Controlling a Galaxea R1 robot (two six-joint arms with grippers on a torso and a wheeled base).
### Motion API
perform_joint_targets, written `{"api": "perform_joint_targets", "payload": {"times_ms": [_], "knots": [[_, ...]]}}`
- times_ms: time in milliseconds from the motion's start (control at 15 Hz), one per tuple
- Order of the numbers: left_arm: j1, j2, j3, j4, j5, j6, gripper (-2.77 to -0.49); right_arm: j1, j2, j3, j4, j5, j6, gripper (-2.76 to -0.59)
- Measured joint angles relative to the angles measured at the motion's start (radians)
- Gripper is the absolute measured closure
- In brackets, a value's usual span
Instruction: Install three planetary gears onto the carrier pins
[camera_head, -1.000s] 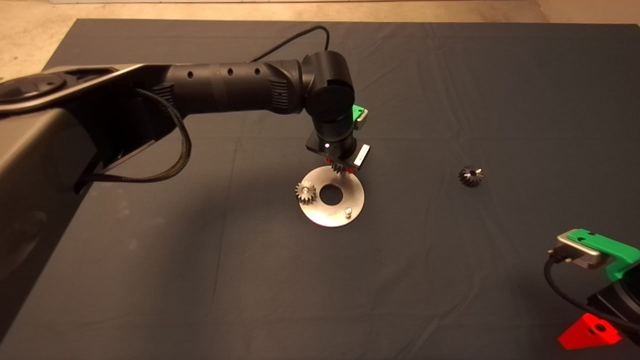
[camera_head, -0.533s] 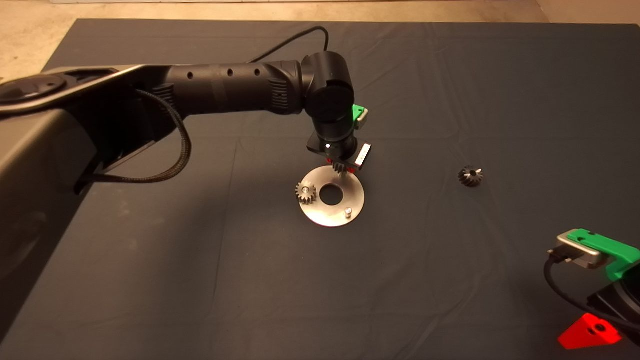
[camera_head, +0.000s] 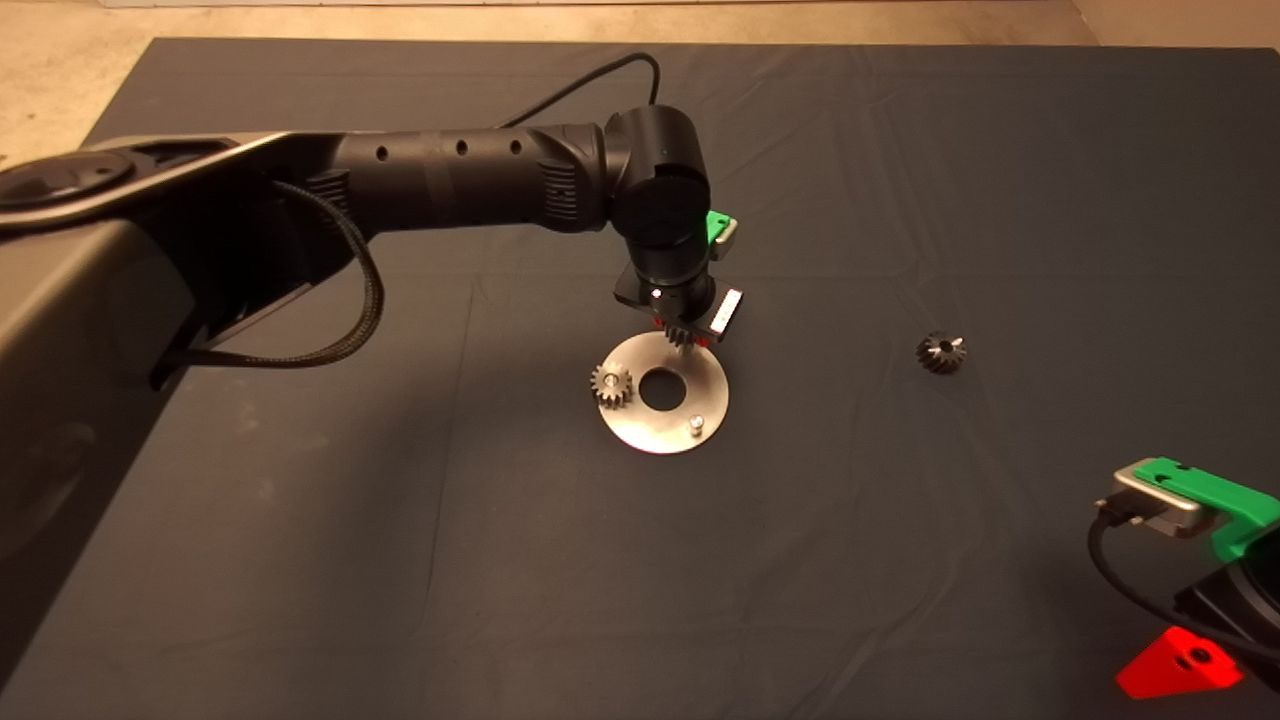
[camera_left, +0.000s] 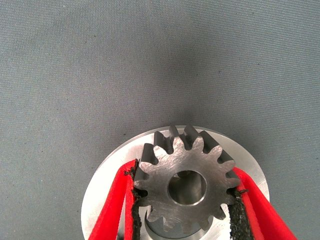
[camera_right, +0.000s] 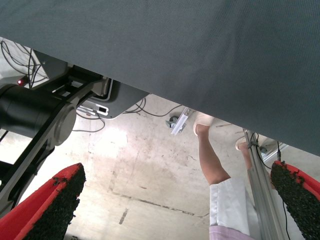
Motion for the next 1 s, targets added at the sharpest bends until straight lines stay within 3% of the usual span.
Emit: {"api": "perform_joint_targets", "payload": {"times_ms": [800,1000], "knots": [[0.000,0.004,0.004,0.026,0.033,0.000,-0.85,0.000,0.000,0.000,0.000,0.000,0.000,-2.75],[0.000,0.008,0.010,0.051,0.065,0.000,-0.85,0.000,0.000,0.000,0.000,0.000,0.000,-2.75]]}}
